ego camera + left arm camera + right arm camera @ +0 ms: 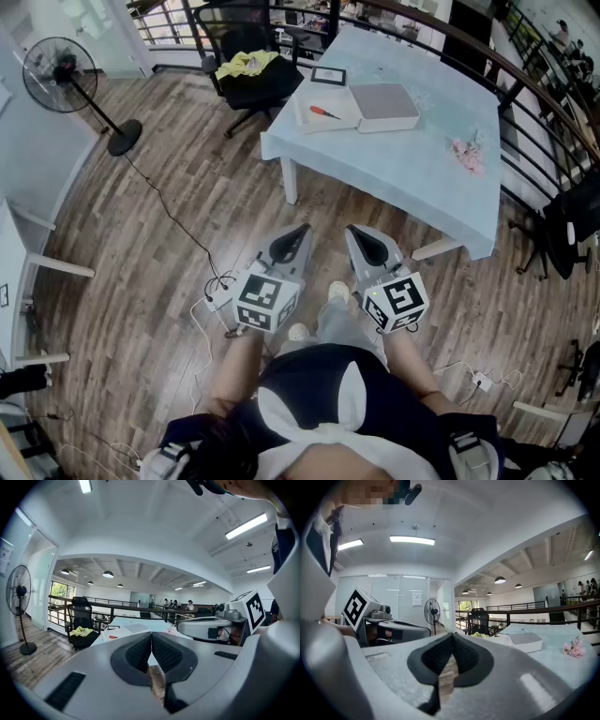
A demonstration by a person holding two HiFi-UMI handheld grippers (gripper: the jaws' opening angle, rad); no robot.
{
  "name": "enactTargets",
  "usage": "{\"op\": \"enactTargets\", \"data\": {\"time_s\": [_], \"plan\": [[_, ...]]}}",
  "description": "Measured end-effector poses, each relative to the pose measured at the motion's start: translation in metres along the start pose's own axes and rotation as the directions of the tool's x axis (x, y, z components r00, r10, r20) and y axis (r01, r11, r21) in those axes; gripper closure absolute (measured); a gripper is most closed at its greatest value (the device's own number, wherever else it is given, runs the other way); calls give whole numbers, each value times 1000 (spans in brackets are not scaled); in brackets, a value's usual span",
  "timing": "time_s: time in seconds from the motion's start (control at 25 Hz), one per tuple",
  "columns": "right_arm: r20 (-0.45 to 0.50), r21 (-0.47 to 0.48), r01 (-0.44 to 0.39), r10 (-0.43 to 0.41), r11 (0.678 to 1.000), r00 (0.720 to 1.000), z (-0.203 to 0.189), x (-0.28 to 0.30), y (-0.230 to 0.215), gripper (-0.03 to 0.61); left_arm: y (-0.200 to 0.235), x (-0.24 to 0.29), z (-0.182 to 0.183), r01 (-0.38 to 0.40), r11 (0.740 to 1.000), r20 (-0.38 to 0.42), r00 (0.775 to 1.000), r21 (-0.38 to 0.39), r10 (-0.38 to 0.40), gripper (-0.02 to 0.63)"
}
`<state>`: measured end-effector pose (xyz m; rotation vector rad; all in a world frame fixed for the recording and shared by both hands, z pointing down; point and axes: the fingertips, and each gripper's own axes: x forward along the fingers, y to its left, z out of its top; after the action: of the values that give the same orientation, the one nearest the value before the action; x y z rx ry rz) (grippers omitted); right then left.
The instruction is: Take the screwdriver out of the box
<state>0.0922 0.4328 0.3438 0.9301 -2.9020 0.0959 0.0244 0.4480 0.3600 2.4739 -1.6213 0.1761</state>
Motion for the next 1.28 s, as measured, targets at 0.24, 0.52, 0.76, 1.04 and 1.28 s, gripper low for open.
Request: {"op": "enactTargets", "data": {"time_s": [0.24, 0.52, 0.76, 1.04, 1.28], "plan": [[-25, -13, 8, -8, 1000, 1000, -6, 14, -33, 581, 14, 26, 2, -17, 1000, -20, 1000, -8, 17, 595], [-42, 0, -25, 25, 1000, 999, -14, 31, -83, 581, 24, 75, 11, -48, 998, -17, 999, -28, 48, 595], [-39, -3, -52, 51, 999, 998, -13, 46, -129, 581, 26, 121, 19, -69, 998, -14, 997, -8, 69, 595], [-47, -38, -93, 91, 995, 995, -19, 51, -174, 580, 22, 167, 21, -115, 993, -1, 993, -20, 115, 595], [-40, -33, -115, 114, 993, 993, -23, 58, -200, 580, 24, 187, 2, -147, 988, -54, 988, -40, 145, 595]]}}
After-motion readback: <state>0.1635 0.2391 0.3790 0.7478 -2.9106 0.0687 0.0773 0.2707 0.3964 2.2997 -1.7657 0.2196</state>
